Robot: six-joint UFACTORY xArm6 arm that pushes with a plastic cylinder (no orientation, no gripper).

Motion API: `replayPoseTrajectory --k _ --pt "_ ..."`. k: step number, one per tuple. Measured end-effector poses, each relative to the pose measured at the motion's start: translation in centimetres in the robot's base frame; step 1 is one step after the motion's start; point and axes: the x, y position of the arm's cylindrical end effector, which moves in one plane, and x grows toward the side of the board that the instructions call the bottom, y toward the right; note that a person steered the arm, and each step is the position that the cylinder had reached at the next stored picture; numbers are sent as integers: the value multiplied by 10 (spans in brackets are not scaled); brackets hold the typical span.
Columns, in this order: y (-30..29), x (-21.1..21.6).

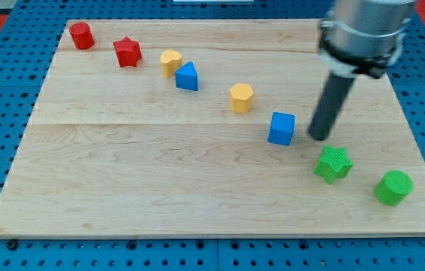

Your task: Move green star left top towards the green circle

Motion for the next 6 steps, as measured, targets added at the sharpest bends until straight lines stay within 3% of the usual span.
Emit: replayPoseTrajectory --k 1,2,6 --pt "-52 10" --pt "-63 43" --pt "58 58"
